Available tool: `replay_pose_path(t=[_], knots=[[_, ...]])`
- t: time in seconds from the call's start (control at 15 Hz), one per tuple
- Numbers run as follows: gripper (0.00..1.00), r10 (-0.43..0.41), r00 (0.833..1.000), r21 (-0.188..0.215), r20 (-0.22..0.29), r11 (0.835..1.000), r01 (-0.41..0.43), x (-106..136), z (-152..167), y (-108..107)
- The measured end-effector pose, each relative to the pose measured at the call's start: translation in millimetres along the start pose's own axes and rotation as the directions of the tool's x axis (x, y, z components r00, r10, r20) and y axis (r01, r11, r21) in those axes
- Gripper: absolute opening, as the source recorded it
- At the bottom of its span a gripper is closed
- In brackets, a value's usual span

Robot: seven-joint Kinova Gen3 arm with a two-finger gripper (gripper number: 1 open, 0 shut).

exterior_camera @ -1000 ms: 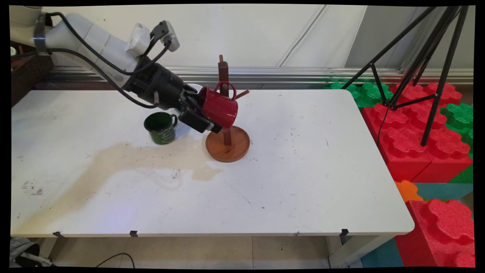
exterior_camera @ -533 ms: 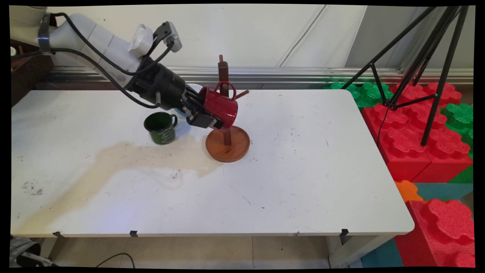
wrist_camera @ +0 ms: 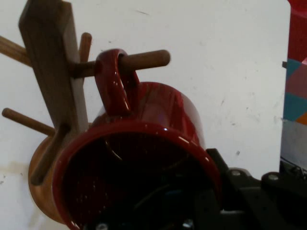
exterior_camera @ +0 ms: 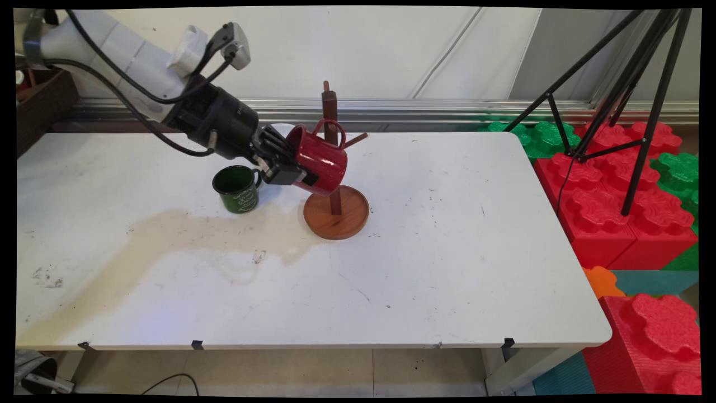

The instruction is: Place the picked object on the table

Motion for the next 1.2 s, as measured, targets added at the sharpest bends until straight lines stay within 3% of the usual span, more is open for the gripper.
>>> replay_pose_path(t=[0.47,1.2], knots=[[0.00,0.023,1.000,-0.006,-0.018,1.000,-0.023,2,-15,11],[0.00,0.060,0.998,-0.054,-0.036,0.997,-0.062,3,-29,48]])
